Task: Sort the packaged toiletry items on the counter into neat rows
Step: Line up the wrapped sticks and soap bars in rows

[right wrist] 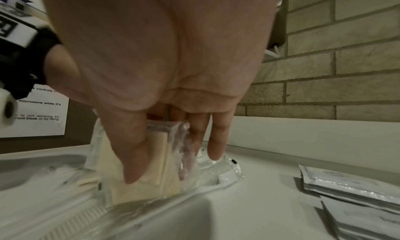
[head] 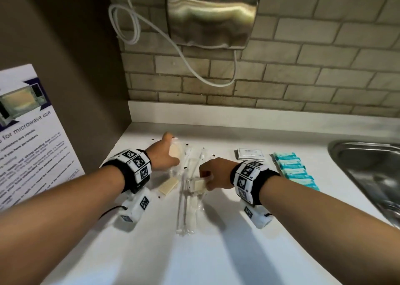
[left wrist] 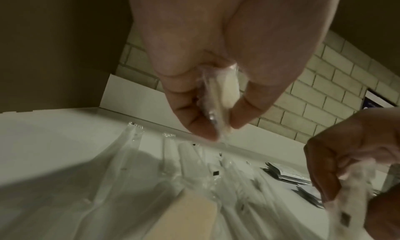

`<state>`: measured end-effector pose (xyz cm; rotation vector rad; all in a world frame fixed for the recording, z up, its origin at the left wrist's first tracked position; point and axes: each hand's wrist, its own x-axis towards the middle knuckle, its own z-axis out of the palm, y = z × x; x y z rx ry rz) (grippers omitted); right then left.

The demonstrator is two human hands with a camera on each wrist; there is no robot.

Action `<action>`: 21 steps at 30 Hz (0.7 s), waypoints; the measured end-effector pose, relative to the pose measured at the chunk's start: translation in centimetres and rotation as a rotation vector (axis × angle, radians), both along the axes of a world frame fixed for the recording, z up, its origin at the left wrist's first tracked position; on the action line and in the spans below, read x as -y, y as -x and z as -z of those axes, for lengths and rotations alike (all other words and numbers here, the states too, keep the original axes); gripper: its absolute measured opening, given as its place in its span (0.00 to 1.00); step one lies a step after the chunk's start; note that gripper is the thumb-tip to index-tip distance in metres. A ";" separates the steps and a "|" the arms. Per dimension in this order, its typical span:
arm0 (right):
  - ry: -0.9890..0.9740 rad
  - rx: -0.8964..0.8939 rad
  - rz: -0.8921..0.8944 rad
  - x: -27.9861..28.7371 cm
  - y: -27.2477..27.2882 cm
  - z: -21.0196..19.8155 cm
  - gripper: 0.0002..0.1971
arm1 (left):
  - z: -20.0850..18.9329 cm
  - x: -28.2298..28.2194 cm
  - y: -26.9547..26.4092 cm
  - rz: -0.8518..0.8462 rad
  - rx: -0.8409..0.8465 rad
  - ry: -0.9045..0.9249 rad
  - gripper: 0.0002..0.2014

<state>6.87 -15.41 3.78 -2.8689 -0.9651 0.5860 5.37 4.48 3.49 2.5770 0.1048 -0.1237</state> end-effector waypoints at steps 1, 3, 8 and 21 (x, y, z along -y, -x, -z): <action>0.002 -0.005 -0.001 0.1 0.2 0.0 0.18 | 0.3 -0.1 0.0 0.019 -0.069 -0.016 0.31; -0.001 -0.012 0.011 0.2 0.4 0.0 0.09 | 1.5 -0.2 0.5 0.059 -0.209 -0.074 0.34; -0.029 -0.012 0.067 -0.3 0.4 -0.1 0.13 | 3.9 -0.4 1.5 0.039 -0.311 -0.234 0.29; -0.055 -0.017 -0.032 -2.3 0.9 0.2 0.12 | 5.1 -0.9 1.8 0.027 -0.267 -0.335 0.32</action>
